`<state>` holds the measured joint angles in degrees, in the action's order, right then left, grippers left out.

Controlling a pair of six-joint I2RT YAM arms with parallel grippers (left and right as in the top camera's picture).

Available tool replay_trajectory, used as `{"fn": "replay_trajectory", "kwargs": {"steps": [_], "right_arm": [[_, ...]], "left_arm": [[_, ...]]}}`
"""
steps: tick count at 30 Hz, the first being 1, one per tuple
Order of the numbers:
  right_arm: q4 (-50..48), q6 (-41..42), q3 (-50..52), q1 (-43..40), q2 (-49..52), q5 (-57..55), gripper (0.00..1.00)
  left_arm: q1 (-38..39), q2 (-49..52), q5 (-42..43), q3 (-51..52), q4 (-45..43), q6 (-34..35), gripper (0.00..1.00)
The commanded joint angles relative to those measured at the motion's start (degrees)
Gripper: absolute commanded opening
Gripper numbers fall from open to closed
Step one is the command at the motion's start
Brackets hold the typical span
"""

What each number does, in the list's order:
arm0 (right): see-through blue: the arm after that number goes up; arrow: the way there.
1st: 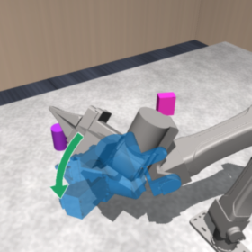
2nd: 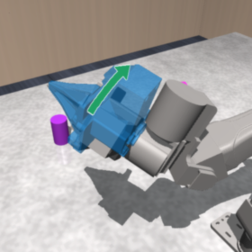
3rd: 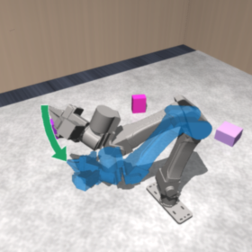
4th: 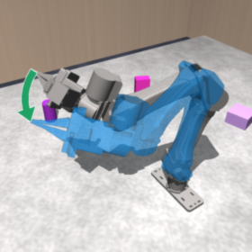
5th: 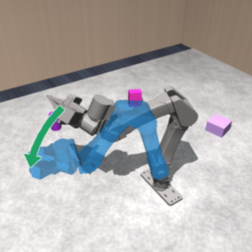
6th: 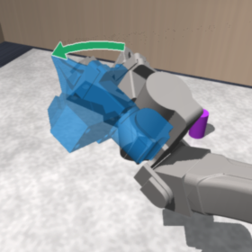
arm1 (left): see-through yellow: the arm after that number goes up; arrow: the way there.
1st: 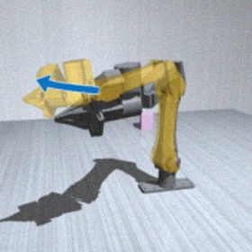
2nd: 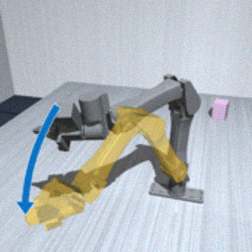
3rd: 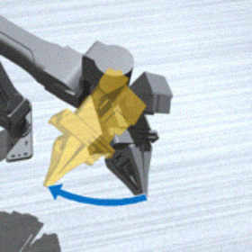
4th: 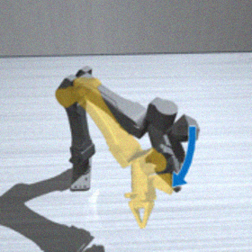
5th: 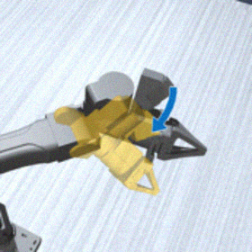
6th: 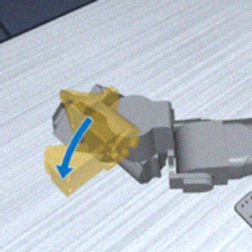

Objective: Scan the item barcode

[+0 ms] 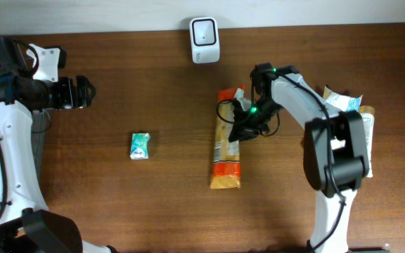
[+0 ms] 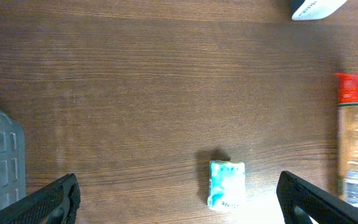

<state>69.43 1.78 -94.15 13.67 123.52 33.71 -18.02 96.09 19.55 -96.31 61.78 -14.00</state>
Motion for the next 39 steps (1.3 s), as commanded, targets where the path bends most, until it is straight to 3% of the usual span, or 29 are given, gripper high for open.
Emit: {"fn": "replay_trajectory", "kwargs": {"steps": [1,5,10,15,20,25,29,33,39], "right_arm": [[7.45,11.76,-6.82,4.26,-8.22,-23.61,0.04],[15.23,21.70,-7.91,12.85,-6.21,-45.31,0.04],[14.34,22.75,-7.91,16.70,2.86,-45.42,0.04],[7.89,22.71,-7.91,20.26,5.44,-37.51,0.04],[5.66,22.73,-7.67,22.18,5.55,-36.89,0.32],[5.75,22.51,-7.82,21.18,5.86,-40.24,0.51],[7.21,22.49,-7.82,19.65,5.84,-48.43,0.55],[11.80,22.01,-13.99,19.69,4.81,-53.94,0.55],[13.07,9.18,-15.91,21.81,4.35,-52.52,0.58]], "left_arm": [[-0.04,-0.22,0.61,-0.33,0.04,-1.09,0.99],[-0.04,-0.22,0.61,-0.33,0.04,-1.09,0.99],[-0.04,-0.22,0.61,-0.33,0.04,-1.09,0.99],[-0.04,-0.22,0.61,-0.33,0.04,-1.09,0.99],[-0.04,-0.22,0.61,-0.33,0.04,-1.09,0.99],[-0.04,-0.22,0.61,-0.33,0.04,-1.09,0.99],[-0.04,-0.22,0.61,-0.33,0.04,-1.09,0.99],[-0.04,-0.22,0.61,-0.33,0.04,-1.09,0.99],[-0.04,-0.22,0.61,-0.33,0.04,-1.09,0.99]]}}
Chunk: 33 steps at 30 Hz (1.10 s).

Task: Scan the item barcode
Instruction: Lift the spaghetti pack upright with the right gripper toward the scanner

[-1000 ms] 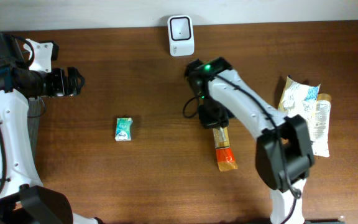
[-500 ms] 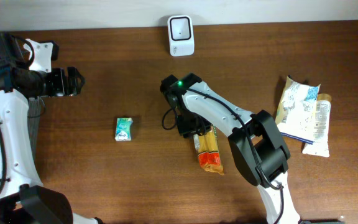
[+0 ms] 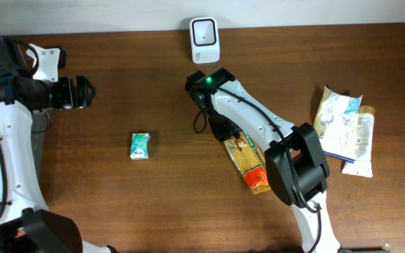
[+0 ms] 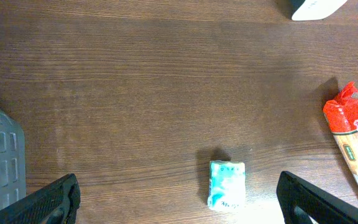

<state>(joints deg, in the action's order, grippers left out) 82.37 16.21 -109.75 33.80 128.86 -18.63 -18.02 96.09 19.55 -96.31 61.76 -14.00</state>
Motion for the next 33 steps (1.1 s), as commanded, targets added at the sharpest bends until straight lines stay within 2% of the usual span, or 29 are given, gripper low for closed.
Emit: {"fn": "replay_trajectory", "kwargs": {"steps": [1,4,7,8,10,11,15,17,18,23,26,29,31,33], "right_arm": [[0.13,-5.84,-0.31,3.10,-0.98,-0.09,0.58],[-1.05,-6.36,0.20,7.87,-0.87,-3.85,0.65],[-3.56,-6.34,3.93,8.83,-0.85,-6.19,0.72],[-4.74,-6.32,6.29,8.83,-0.85,-8.72,0.80],[-6.45,-6.32,8.87,8.83,-0.85,-9.31,0.84],[-7.74,-6.01,10.60,8.55,-0.85,-10.71,0.89],[-11.37,-4.83,14.64,6.56,-0.85,-12.11,0.88],[-13.07,-4.81,16.46,5.60,-0.85,-12.04,0.78],[-14.97,-4.76,17.97,5.03,-0.85,-12.04,0.65],[-16.39,-3.28,18.45,4.74,-0.87,-12.07,0.31],[-15.06,-2.58,16.83,4.74,-0.90,-12.04,0.22],[-8.26,-1.77,9.66,4.70,-0.92,-8.76,0.04],[-3.17,-1.84,3.69,4.35,-1.03,-5.38,0.04],[2.34,-4.52,-4.15,2.89,-1.11,3.37,0.04]], "left_arm": [[-0.04,-0.22,0.61,-0.33,0.07,-1.09,0.99],[-0.04,-0.22,0.61,-0.33,0.07,-1.09,0.99],[-0.04,-0.22,0.61,-0.33,0.07,-1.09,0.99],[-0.04,-0.22,0.61,-0.33,0.07,-1.09,0.99],[-0.07,-0.22,0.61,-0.33,0.07,-1.09,0.99],[-0.04,-0.22,0.61,-0.33,0.07,-1.09,0.99],[-0.04,-0.22,0.61,-0.33,0.07,-1.09,0.99],[-0.04,-0.22,0.61,-0.33,0.07,-1.09,0.99],[-0.04,-0.22,0.61,-0.33,0.07,-1.09,0.99],[-0.04,-0.22,0.61,-0.33,0.07,-1.09,0.99],[-0.07,-0.22,0.61,-0.33,0.07,-1.09,0.99],[-0.04,-0.22,0.61,-0.33,0.07,-1.09,0.99],[-0.04,-0.22,0.61,-0.33,0.07,-1.09,0.99],[-0.04,-0.22,0.61,-0.33,0.07,-1.09,0.99]]}}
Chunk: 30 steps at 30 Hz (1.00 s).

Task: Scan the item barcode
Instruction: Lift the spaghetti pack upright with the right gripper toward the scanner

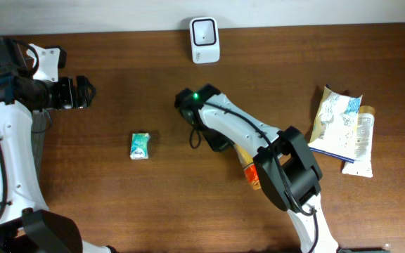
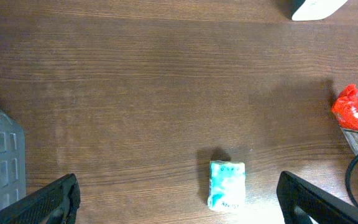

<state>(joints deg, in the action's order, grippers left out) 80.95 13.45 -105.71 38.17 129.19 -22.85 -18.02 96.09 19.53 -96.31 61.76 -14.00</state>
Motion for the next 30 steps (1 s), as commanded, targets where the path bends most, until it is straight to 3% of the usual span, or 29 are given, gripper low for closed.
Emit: {"fn": "replay_trajectory", "kwargs": {"steps": [1,2,6,9,14,16,21,25,30], "right_arm": [[5.53,-3.65,-11.41,-2.43,-1.46,12.85,0.04],[6.80,-5.68,-14.10,-3.56,-1.51,18.18,0.04],[9.01,-27.30,-21.49,-14.64,-1.55,69.70,0.04],[11.72,-36.04,-21.49,-22.12,-1.53,91.32,0.04],[12.94,-36.17,-21.49,-25.94,-1.53,102.44,0.04],[12.55,-36.26,-21.49,-25.99,-1.53,102.77,0.04],[6.82,-35.36,-15.63,-23.82,-1.20,89.35,0.04],[-8.66,-21.14,-3.50,-23.56,-1.20,75.95,0.04],[-13.77,-14.40,1.92,-23.58,-1.20,56.04,0.05]], "left_arm": [[-0.04,-0.22,0.63,-0.33,0.07,-1.09,0.99],[-0.04,-0.22,0.63,-0.33,0.07,-1.09,0.99],[-0.04,-0.22,0.63,-0.33,0.07,-1.09,0.99],[-0.04,-0.22,0.63,-0.33,0.07,-1.09,0.99],[-0.07,-0.22,0.63,-0.33,0.07,-1.09,0.99],[-0.04,-0.22,0.63,-0.33,0.07,-1.09,0.99],[-0.04,-0.22,0.63,-0.33,0.07,-1.09,0.99],[-0.04,-0.22,0.63,-0.33,0.07,-1.09,0.99],[-0.04,-0.22,0.63,-0.33,0.07,-1.09,0.99]]}}
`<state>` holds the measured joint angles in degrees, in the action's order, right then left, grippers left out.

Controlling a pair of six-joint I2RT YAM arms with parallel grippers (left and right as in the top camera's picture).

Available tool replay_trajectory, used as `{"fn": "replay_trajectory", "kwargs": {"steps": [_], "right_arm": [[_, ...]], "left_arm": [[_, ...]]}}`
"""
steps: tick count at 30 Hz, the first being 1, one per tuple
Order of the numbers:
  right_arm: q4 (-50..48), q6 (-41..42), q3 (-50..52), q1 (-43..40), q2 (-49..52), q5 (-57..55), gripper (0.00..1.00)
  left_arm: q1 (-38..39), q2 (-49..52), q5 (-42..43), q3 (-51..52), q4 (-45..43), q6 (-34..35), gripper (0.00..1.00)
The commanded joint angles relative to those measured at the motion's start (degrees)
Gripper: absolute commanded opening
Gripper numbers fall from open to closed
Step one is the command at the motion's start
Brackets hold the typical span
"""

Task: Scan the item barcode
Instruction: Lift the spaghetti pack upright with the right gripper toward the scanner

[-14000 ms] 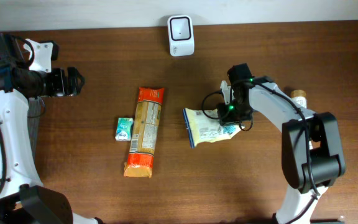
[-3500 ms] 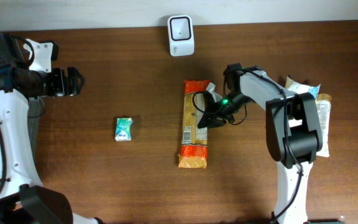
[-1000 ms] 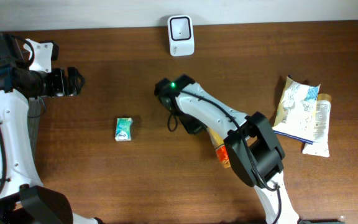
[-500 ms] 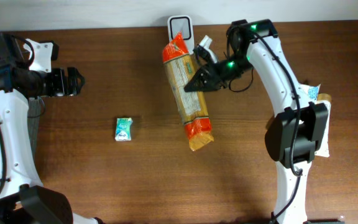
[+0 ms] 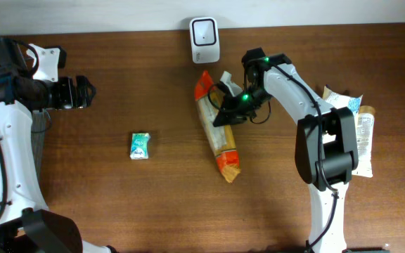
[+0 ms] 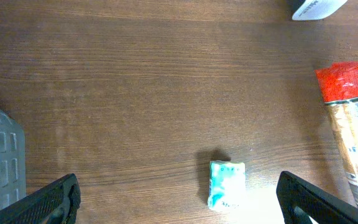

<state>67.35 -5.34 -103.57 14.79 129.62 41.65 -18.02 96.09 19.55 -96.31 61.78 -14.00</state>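
Note:
A long orange packet [image 5: 216,130] lies slanted in the overhead view, its red end [image 5: 202,83] just below the white scanner [image 5: 204,40]. My right gripper [image 5: 230,109] is on the packet's right edge near the upper half, shut on it. The left wrist view shows the red end [image 6: 347,84] at the right edge and a corner of the scanner [image 6: 316,7]. My left gripper [image 5: 83,93] stands open far to the left, holding nothing, its fingers [image 6: 55,199] wide apart.
A small teal packet [image 5: 140,145] lies left of centre, also seen between the left fingers [image 6: 227,184]. Two white snack bags [image 5: 343,126] lie at the right. A grey basket sits at the left edge.
The right arm, which was stretched leftward over the packet, now reaches from the right. The packet has turned, with its red end now close under the scanner. The left arm is unchanged.
At first the packet lay nearly upright, right of and below the scanner, with the right gripper on it. Then it was tilted and lower, with the arm stretched to the left above it. Now it slants with its red end under the scanner.

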Motion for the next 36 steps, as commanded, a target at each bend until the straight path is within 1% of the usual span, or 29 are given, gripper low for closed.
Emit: {"fn": "replay_trajectory", "kwargs": {"steps": [1,2,3,5,8,9,11,12,13,15,18,19,20,21,22,23,25,28,29,32,34,36], "right_arm": [[-0.17,4.39,-0.22,-0.17,-1.64,-10.91,0.09],[-0.13,4.39,-0.22,-0.17,-1.64,-14.29,0.18],[-0.13,4.83,-0.20,-0.17,-1.64,-17.44,0.21],[-0.13,7.30,-0.13,-0.17,-1.64,-24.11,0.24],[-0.13,7.41,-0.13,-0.63,-1.64,-28.89,0.26],[-0.09,7.39,-0.07,-1.07,-1.64,-29.51,0.32],[1.03,7.32,-0.02,-1.36,-1.64,-28.57,0.44],[2.36,7.04,0.61,-1.29,-1.64,-26.01,0.47],[2.40,4.96,2.03,-1.29,-1.64,-22.08,0.47],[1.33,4.11,4.85,-1.25,-1.64,-19.76,0.49],[-1.05,4.11,10.01,-1.36,-1.64,-19.30,0.55],[-1.68,4.11,11.13,-1.29,-1.64,-18.60,0.59],[-1.88,4.15,11.58,-1.29,-1.64,-17.05,0.60],[-2.73,4.39,11.82,-1.27,-1.64,-16.50,0.52],[-3.26,4.57,11.91,-1.25,-1.64,-16.48,0.38],[-3.96,5.03,11.98,-1.25,-1.64,-16.04,0.19],[-4.74,5.01,11.98,-1.25,-1.64,-13.88,0.04],[-5.55,4.72,11.02,-1.60,-1.81,-6.95,0.04],[-4.13,2.49,9.44,-1.99,-2.56,-2.71,0.04],[4.90,-7.08,1.42,-4.96,-6.97,13.66,0.04],[8.35,-9.35,-1.44,-7.48,-9.11,20.81,0.04],[8.79,-9.51,-1.79,-10.40,-10.93,28.55,0.04]], "left_arm": [[-0.04,-0.22,0.61,-0.33,0.04,-1.09,0.99],[-0.04,-0.22,0.61,-0.33,0.04,-1.09,0.99],[-0.04,-0.22,0.61,-0.33,0.04,-1.09,0.99],[-0.04,-0.22,0.61,-0.33,0.04,-1.09,0.99],[-0.04,-0.22,0.61,-0.33,0.04,-1.09,0.99],[-0.04,-0.22,0.61,-0.33,0.04,-1.09,0.99],[-0.04,-0.22,0.61,-0.33,0.04,-1.09,0.99],[-0.04,-0.22,0.61,-0.33,0.04,-1.09,0.99],[-0.04,-0.22,0.61,-0.33,0.04,-1.09,0.99],[-0.04,-0.22,0.61,-0.33,0.04,-1.09,0.99],[-0.04,-0.22,0.61,-0.33,0.04,-1.09,0.99],[-0.04,-0.22,0.61,-0.33,0.04,-1.09,0.99],[-0.04,-0.22,0.61,-0.33,0.04,-1.09,0.99],[-0.04,-0.22,0.61,-0.33,0.04,-1.09,0.99],[-0.04,-0.22,0.61,-0.33,0.04,-1.09,0.99],[-0.04,-0.22,0.61,-0.33,0.04,-1.09,0.99],[-0.04,-0.22,0.61,-0.33,0.04,-1.09,0.99],[-0.04,-0.22,0.61,-0.33,0.04,-1.09,0.99],[-0.04,-0.22,0.61,-0.33,0.04,-1.09,0.99],[-0.04,-0.22,0.61,-0.33,0.04,-1.09,0.99],[-0.04,-0.22,0.61,-0.33,0.04,-1.09,0.99],[-0.04,-0.22,0.61,-0.33,0.04,-1.09,0.99]]}}
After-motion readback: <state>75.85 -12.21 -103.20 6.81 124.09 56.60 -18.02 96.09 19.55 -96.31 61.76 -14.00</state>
